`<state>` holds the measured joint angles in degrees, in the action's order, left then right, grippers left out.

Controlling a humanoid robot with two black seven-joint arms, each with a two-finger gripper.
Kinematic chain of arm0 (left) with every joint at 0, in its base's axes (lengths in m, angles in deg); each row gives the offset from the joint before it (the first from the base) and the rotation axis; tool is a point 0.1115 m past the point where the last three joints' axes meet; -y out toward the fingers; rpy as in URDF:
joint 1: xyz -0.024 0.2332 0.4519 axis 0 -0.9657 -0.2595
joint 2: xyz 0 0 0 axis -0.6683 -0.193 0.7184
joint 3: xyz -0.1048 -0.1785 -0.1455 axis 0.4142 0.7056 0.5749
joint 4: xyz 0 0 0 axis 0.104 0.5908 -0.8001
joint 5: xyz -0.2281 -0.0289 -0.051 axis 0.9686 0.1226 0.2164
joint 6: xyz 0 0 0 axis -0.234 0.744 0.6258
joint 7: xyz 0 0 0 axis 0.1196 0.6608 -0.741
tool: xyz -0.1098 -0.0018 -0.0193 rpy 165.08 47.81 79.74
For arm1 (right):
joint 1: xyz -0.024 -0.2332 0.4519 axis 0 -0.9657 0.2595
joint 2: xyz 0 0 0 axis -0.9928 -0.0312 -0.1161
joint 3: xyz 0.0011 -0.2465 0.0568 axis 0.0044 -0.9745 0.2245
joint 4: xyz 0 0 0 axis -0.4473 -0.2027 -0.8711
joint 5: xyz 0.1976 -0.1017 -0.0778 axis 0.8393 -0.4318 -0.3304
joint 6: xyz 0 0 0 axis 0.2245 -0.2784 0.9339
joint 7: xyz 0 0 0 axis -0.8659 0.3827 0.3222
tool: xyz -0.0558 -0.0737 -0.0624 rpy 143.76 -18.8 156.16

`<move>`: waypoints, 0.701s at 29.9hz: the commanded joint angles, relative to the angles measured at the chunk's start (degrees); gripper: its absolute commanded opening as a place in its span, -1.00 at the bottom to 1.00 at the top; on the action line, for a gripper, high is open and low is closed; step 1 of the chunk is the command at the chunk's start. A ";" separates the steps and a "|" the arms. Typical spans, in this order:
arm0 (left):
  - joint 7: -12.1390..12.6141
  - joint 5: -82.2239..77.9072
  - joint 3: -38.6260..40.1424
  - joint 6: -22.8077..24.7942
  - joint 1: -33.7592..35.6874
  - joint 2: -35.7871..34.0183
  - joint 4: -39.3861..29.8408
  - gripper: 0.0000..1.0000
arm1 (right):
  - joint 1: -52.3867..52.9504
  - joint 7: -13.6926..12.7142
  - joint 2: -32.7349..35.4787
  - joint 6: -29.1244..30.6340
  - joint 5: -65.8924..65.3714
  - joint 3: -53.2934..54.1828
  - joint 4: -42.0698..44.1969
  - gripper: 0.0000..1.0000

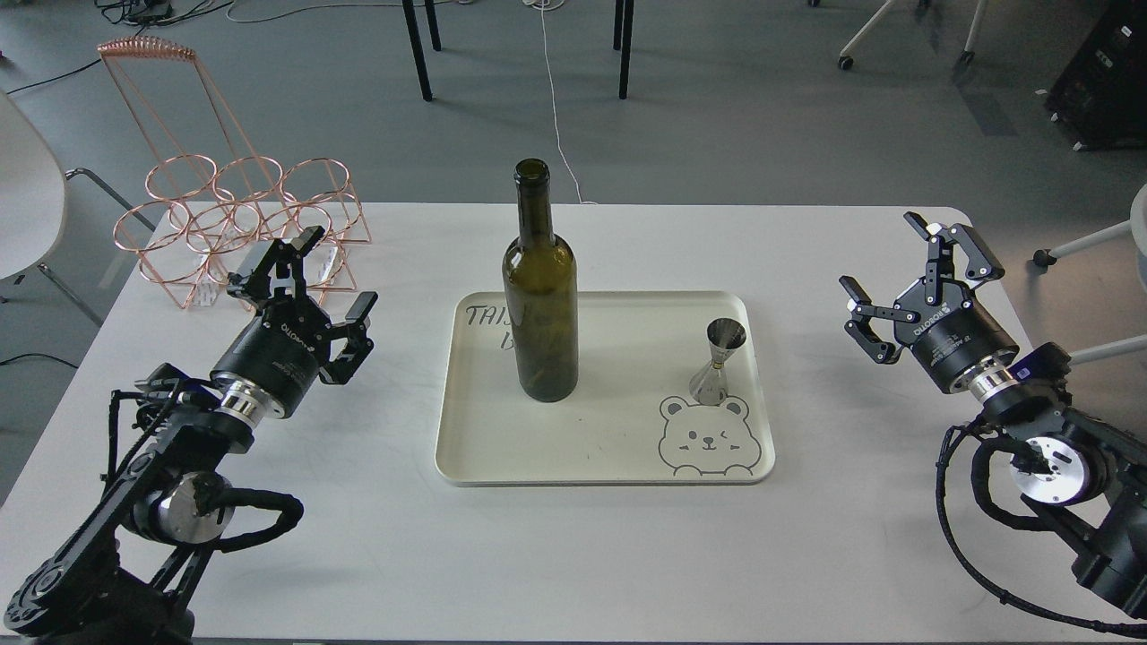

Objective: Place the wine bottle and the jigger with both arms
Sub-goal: 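Move the right gripper toward the metal jigger on the tray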

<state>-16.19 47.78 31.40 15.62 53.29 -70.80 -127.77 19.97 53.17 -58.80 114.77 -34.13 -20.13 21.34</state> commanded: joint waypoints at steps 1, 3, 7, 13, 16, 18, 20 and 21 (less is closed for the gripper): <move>-0.88 -0.29 -0.10 0.00 -0.56 0.13 -0.34 0.96 | -0.77 0.17 0.24 0.00 -0.96 -0.02 -0.01 0.98; -0.89 -0.29 -0.10 0.00 -0.57 0.13 -0.34 0.96 | -0.86 1.05 0.94 0.00 -3.06 -0.02 -0.27 0.98; -0.79 0.06 -0.19 0.53 -0.39 -0.22 -0.34 0.96 | -0.77 1.63 4.80 0.00 -12.80 0.33 -1.24 0.98; -3.26 0.15 -0.27 -0.17 1.27 -1.36 -0.34 0.96 | -0.95 1.63 10.34 0.00 -31.34 6.73 -5.10 0.98; -3.35 -0.29 -0.80 -0.17 1.98 -1.71 -0.34 0.96 | -3.66 1.63 11.49 0.00 -44.16 12.62 -10.62 0.98; -3.35 -0.29 -0.89 -0.17 1.98 -1.80 -0.34 0.96 | -6.04 1.63 12.63 0.00 -52.17 15.53 -16.16 0.98; -3.34 -0.29 -0.89 -0.17 1.98 -1.80 -0.34 0.96 | -8.50 1.63 13.16 0.00 -58.95 16.94 -22.04 0.98; -3.35 -0.29 -0.89 -0.17 1.98 -1.89 -0.34 0.96 | -9.64 1.63 13.51 -0.31 -61.93 17.03 -24.59 0.98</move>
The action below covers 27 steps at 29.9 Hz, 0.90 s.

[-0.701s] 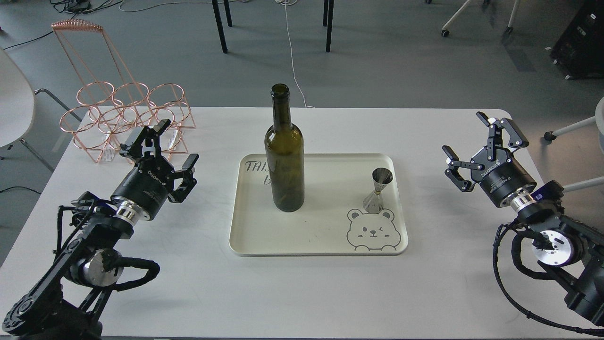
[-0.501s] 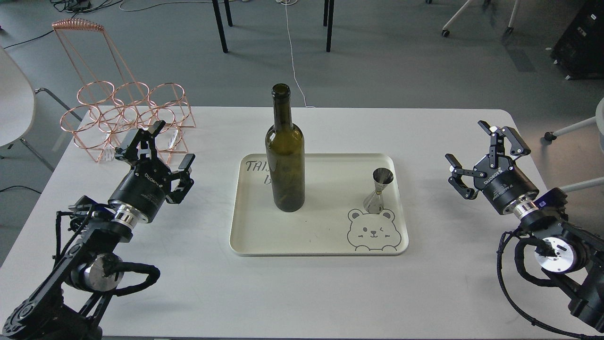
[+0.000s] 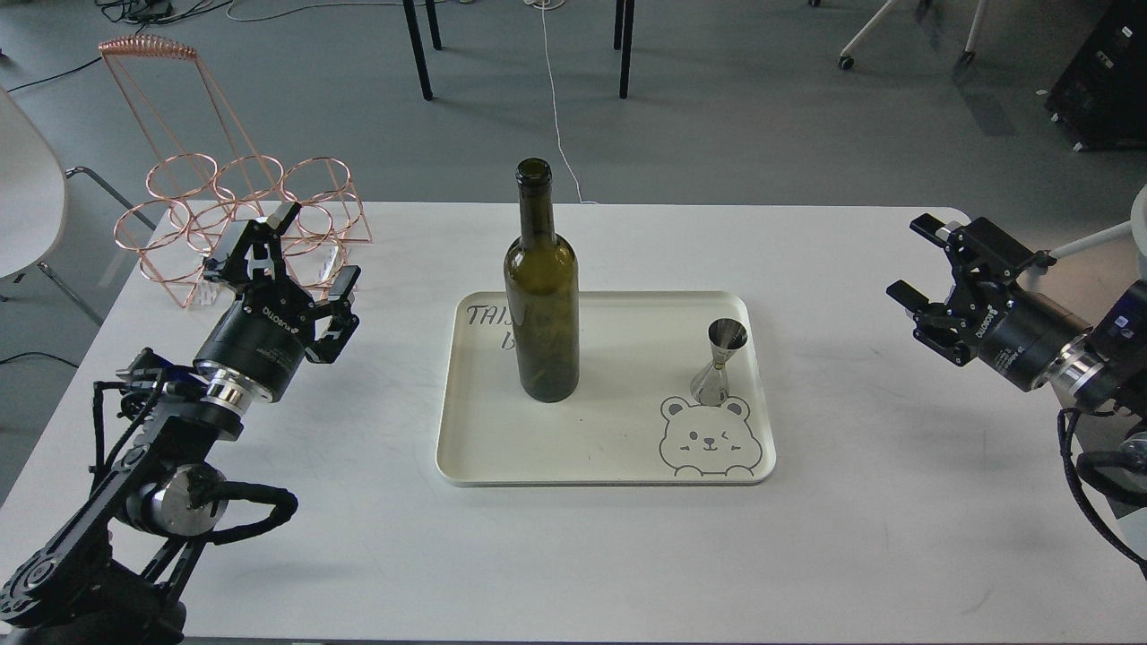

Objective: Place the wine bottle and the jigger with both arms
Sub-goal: 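Move the right gripper toward the metal jigger on the tray, then grasp the metal jigger with the right gripper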

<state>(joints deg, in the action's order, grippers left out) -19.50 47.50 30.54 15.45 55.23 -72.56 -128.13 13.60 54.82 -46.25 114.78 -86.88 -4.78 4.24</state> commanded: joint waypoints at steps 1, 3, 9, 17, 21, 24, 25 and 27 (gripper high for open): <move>0.06 -0.02 -0.03 0.00 0.04 -0.13 0.02 0.96 | -3.97 -0.02 1.39 -1.55 -11.65 1.77 -9.26 0.98; 0.06 -0.02 -0.03 0.00 0.04 -0.31 -0.07 0.96 | -4.94 -0.02 1.75 -4.98 -18.32 1.51 -11.03 0.98; -0.03 -0.02 -0.03 0.00 -0.04 -0.92 -0.60 0.96 | -6.26 -0.02 0.96 -26.05 -46.71 -2.87 -9.81 0.98; -0.03 -0.02 -0.03 -0.79 -0.13 -0.66 -0.60 0.96 | -6.53 -0.02 -7.38 -39.53 -67.90 -5.08 -4.10 0.98; -0.03 -0.02 -0.03 -0.88 -0.22 -0.92 -0.60 0.96 | -5.56 -0.02 -11.60 -41.64 -69.09 -5.17 0.29 0.98; -0.03 -0.02 -0.03 -0.88 -0.22 -0.92 -0.60 0.96 | -3.63 -0.02 -14.68 -42.26 -69.09 -5.17 2.67 0.98; -0.03 -0.02 -0.03 -0.88 -0.13 -0.92 -0.60 0.96 | -3.02 -0.02 -15.56 -42.52 -69.09 -5.26 3.72 0.98; -0.03 -0.02 -0.03 -0.97 -0.22 -0.75 -0.60 0.96 | -2.14 -0.02 -17.23 -43.83 -69.09 -5.78 5.57 0.97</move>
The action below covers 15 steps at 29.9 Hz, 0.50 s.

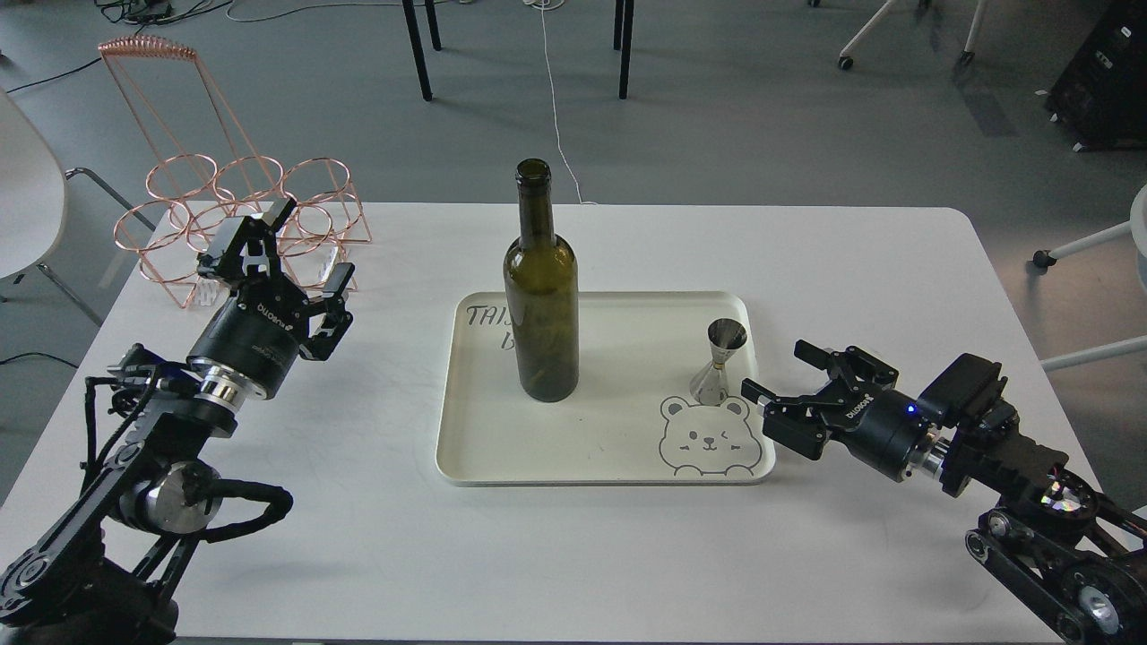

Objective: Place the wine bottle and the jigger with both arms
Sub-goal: 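Grasp the metal jigger with the right gripper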

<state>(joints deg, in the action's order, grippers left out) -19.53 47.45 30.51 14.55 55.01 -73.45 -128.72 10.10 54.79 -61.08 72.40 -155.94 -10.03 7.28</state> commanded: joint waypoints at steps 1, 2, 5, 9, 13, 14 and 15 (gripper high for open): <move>0.00 0.04 0.00 -0.07 -0.01 0.15 0.00 0.96 | 1.89 0.01 -2.92 -2.50 -0.02 -0.89 3.06 0.96; 0.00 0.04 0.00 0.02 -0.01 0.15 0.00 0.96 | 2.33 0.01 -3.45 -3.47 -0.02 -1.41 3.50 0.95; 0.00 0.04 0.00 0.02 -0.01 0.15 0.00 0.96 | 2.78 0.01 -4.50 -4.62 -0.02 -2.29 4.56 0.87; 0.00 0.04 0.00 0.02 -0.01 0.32 0.00 0.96 | 3.57 0.01 -6.17 -7.77 -0.02 -2.82 5.96 0.80; 0.00 0.12 -0.09 -0.07 -0.18 0.50 0.00 0.96 | 4.44 0.01 -7.93 -8.92 -0.02 -3.35 7.89 0.69; 0.00 0.12 0.00 -0.07 -0.18 0.50 0.00 0.96 | 4.97 0.01 -8.37 -9.19 -0.02 -3.52 8.77 0.67; 0.00 0.12 -0.09 -0.07 -0.18 0.50 -0.09 0.96 | 5.32 0.01 -8.72 -9.36 -0.02 -3.79 9.65 0.67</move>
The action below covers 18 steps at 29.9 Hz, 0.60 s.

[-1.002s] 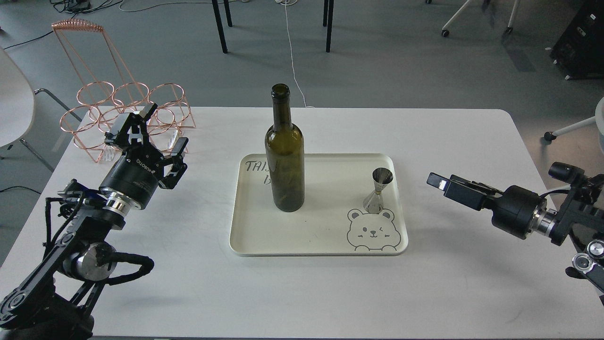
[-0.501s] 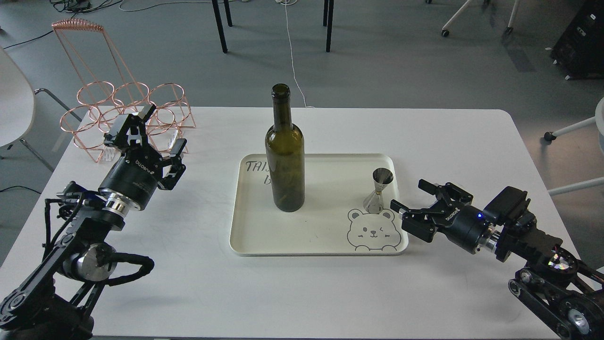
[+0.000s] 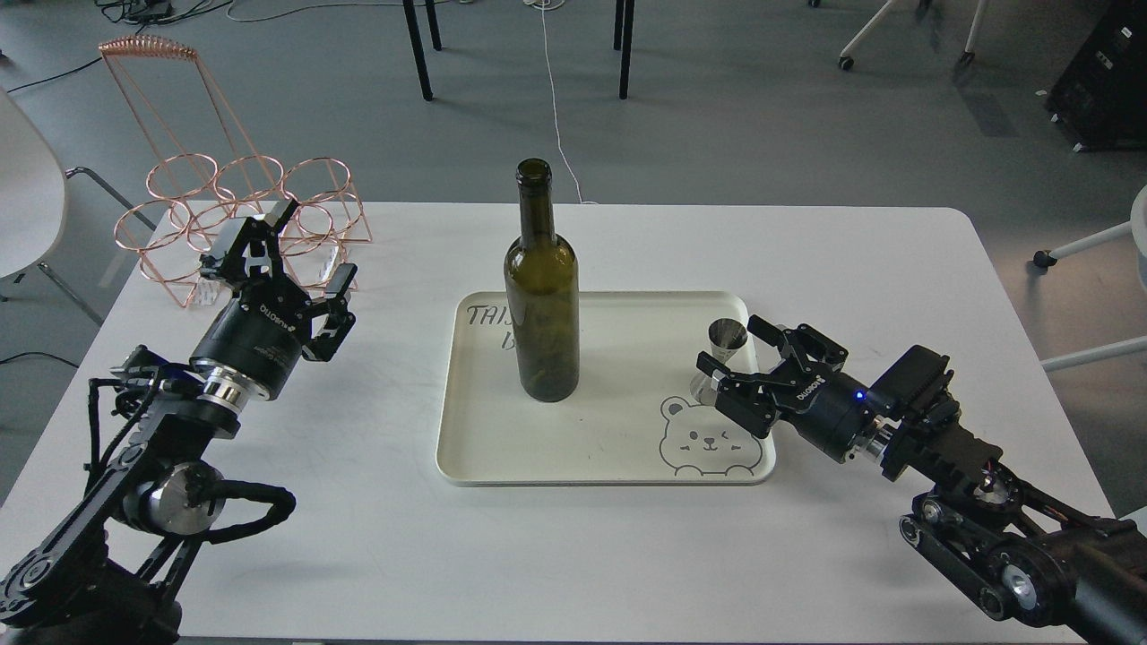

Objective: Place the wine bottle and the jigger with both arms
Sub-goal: 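Grasp the metal jigger with the right gripper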

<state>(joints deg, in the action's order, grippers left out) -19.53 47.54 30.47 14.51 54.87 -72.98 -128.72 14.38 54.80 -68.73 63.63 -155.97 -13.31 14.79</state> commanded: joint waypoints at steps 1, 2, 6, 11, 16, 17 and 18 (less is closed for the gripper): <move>0.00 0.03 0.04 0.06 -0.13 0.02 -0.09 0.96 | 1.21 0.00 -1.42 -0.68 0.00 -0.77 2.75 0.67; 0.09 0.03 -0.05 0.06 -0.13 0.02 0.00 0.96 | 1.47 0.00 -1.69 -0.77 0.00 -1.03 3.20 0.67; 0.00 0.03 -0.05 -0.03 -0.30 -0.15 0.00 0.96 | 1.83 0.00 -2.48 -0.86 0.00 -1.39 4.43 0.60; 0.00 0.03 0.04 0.06 -0.39 -0.15 0.00 0.96 | 1.83 0.00 -2.92 -0.95 0.00 -1.48 5.22 0.26; 0.09 0.03 -0.05 0.06 -0.39 -0.15 -0.09 0.96 | 1.65 0.00 -2.83 -0.95 0.00 -1.82 5.13 -0.03; 0.00 0.03 -0.05 -0.03 -0.39 0.02 -0.09 0.96 | 1.65 0.00 -2.83 -1.04 0.00 -2.09 5.05 -0.06; 0.09 0.03 0.04 -0.03 -0.39 -0.15 -0.09 0.96 | 1.65 0.00 -2.92 -1.30 0.00 -2.26 4.96 -0.20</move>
<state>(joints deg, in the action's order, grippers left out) -19.53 47.57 30.44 14.53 54.48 -73.13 -128.75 16.13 54.80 -71.64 62.66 -155.96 -15.06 19.95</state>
